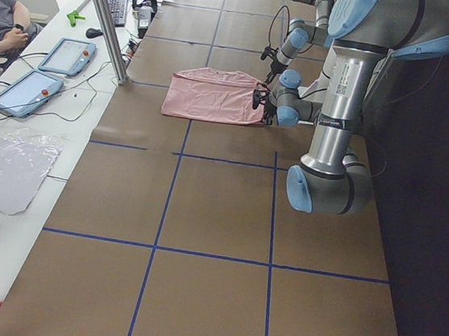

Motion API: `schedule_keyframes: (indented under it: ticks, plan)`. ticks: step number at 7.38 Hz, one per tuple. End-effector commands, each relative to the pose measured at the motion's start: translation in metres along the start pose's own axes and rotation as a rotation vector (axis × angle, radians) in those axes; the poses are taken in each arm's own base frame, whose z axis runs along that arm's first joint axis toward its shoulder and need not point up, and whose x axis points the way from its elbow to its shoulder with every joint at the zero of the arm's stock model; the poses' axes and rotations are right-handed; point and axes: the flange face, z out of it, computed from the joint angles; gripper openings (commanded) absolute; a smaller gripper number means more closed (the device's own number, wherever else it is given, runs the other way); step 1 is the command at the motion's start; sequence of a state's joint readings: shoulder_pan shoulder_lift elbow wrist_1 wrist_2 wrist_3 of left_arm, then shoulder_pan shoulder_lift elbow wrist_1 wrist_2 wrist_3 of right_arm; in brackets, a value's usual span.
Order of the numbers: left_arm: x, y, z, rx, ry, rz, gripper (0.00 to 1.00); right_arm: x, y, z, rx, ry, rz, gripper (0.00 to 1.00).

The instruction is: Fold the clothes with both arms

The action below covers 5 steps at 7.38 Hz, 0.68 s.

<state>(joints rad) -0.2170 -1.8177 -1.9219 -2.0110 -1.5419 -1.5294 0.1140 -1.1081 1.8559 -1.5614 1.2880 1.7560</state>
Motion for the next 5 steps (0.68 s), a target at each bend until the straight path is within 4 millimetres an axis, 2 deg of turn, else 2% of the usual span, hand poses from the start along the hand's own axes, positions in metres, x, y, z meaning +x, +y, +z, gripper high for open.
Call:
schedule_keyframes:
  ticks: [1, 2, 3, 4, 5]
  plan:
    - [0.010, -0.002, -0.024, -0.002, 0.041, 0.008, 0.00, -0.003, -0.009, -0.016, -0.004, -0.026, 0.010, 0.00]
    - [0.022, -0.001, -0.070, -0.060, 0.053, 0.020, 0.00, -0.002, -0.020, -0.050, -0.011, -0.043, 0.015, 0.00]
    - [0.037, 0.003, -0.117, -0.099, 0.050, 0.023, 0.00, 0.001, -0.034, -0.098, -0.015, -0.046, 0.018, 0.00]
    - [0.049, 0.003, -0.170, -0.108, 0.070, 0.026, 0.00, 0.014, -0.045, -0.153, -0.049, -0.063, 0.017, 0.00]
    - [0.060, 0.003, -0.215, -0.142, 0.083, 0.026, 0.00, 0.027, -0.055, -0.198, -0.084, -0.067, 0.014, 0.00]
